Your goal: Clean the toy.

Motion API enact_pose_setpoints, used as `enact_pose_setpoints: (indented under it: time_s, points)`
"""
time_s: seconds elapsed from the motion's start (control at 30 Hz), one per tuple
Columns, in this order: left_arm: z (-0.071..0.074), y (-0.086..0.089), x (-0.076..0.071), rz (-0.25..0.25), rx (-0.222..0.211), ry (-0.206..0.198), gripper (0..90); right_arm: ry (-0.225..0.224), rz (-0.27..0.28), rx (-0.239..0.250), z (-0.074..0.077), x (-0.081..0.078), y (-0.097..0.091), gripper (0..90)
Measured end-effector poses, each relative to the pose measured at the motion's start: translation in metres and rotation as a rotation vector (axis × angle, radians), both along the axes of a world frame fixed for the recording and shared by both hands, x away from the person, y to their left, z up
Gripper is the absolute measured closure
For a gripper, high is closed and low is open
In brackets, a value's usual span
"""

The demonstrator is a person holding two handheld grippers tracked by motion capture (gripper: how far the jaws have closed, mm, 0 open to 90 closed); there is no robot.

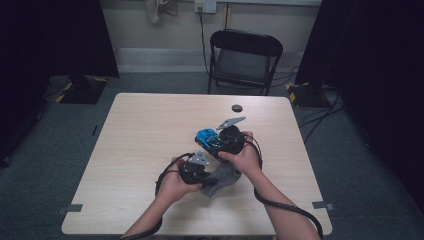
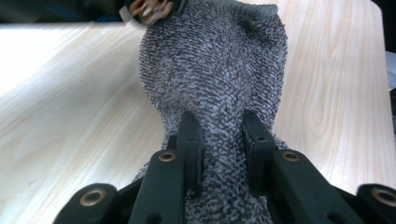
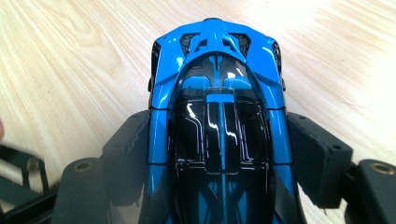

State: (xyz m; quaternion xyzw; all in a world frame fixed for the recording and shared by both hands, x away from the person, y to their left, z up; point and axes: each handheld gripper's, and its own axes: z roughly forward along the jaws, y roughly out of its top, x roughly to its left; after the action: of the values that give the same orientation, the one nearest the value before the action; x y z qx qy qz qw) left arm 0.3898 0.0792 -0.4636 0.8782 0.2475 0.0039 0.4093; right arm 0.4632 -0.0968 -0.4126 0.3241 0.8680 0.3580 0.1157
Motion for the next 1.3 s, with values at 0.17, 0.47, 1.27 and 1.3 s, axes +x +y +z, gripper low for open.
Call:
enact_pose_setpoints:
  time_s: [0.17, 0.47, 1.27, 1.3]
  points:
    - [0.004, 0.027, 0.011, 0.107, 0.024, -0.005, 73.4, -0.001, -0.005, 0.009, 0.004, -0.002, -0.008, 28.8]
    - [0.016, 0.079, 0.036, 0.292, 0.053, -0.031, 73.5, -0.004, 0.031, 0.005, 0.004, -0.010, -0.011, 28.8]
    - [0.022, 0.063, 0.050, 0.306, 0.016, -0.052, 73.5, -0.001, 0.073, -0.023, -0.002, -0.019, -0.007, 28.9]
    - [0.022, 0.062, 0.050, 0.303, 0.021, -0.062, 73.5, 0.002, 0.077, -0.020, -0.003, -0.018, -0.007, 28.9]
